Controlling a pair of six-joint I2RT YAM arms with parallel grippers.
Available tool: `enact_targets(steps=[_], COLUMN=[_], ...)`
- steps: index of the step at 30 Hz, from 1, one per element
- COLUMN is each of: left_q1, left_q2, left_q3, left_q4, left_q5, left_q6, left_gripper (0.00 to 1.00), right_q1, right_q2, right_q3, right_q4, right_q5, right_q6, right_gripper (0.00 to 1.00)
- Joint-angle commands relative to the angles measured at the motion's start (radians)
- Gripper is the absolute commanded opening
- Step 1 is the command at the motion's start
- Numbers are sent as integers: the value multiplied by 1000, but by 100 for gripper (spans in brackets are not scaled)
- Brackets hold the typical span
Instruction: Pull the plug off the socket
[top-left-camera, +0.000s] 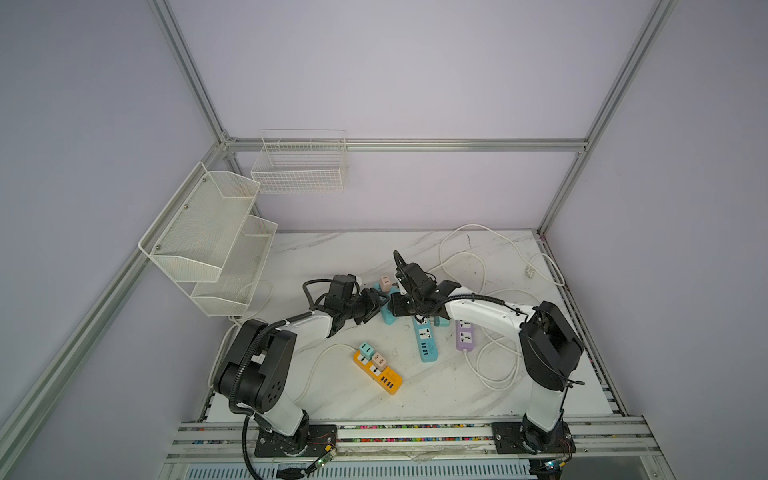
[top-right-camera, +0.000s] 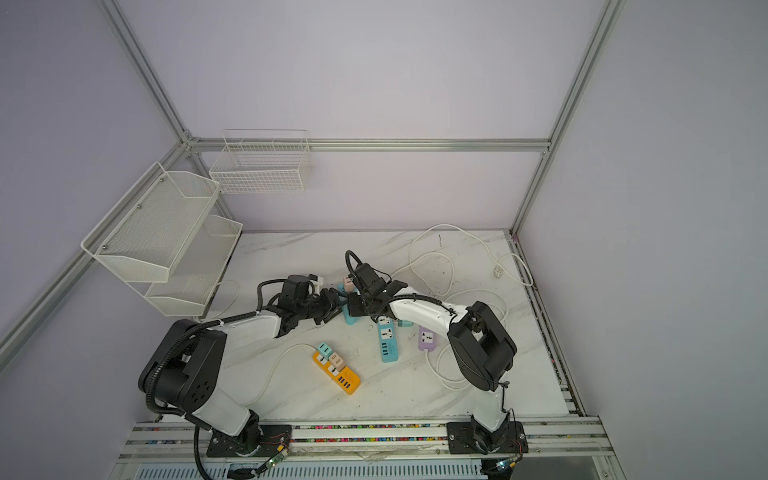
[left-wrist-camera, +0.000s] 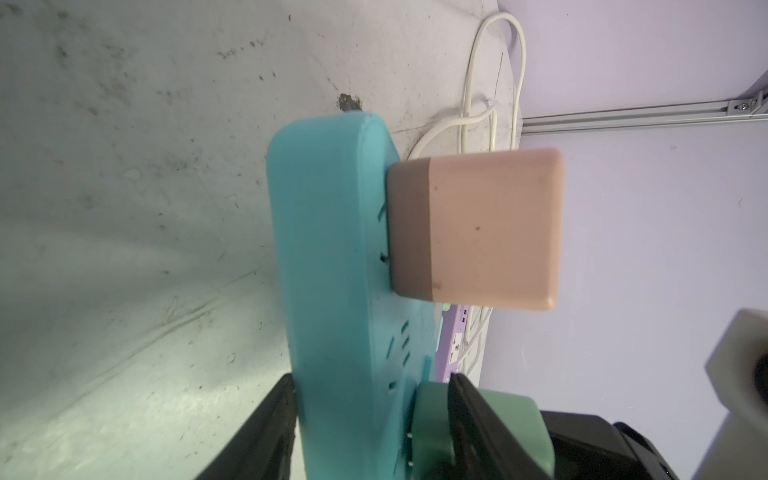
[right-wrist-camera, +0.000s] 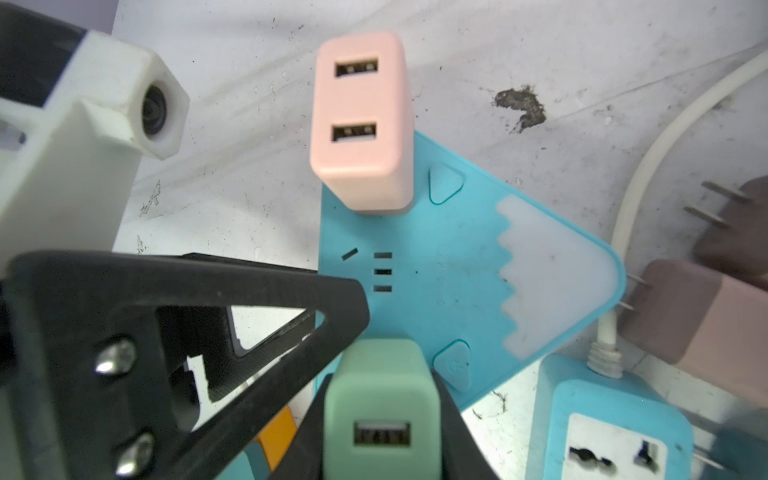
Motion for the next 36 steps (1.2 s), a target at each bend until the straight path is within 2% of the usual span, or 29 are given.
enact_targets(steps=[1,8,15,19,26,32,36], left_q1=[-3,-4,-4,-6,-7,-5,-6], left_q2=[11,21,18,25,18,41,38], left_q3=[-23,-40,-63,-88,-96,-91,-91], left_q4=[97,141,152,220,231,187,134], left_q5=[29,17,5,6,5,13,-3], left_q6=[-33,-55,-68,-138,-142,-115,-75], left_gripper=[56,48,50,49,40,31,25], right_q1=[-4,-3,-8,-12,-12,-12,-12], right_q2=[-56,-51,-64,-61,-62,-50,-75], right_q3=[-9,-50,-40,-40,-68,-61,-64], right_q4=[84,125,149,187,168,173,154], right_q5=[-56,-76,-100,-166,-107,-125,-60], right_q6=[20,43,55,81,80,35,-3], right_gripper=[22,22,22,23,22,23,24])
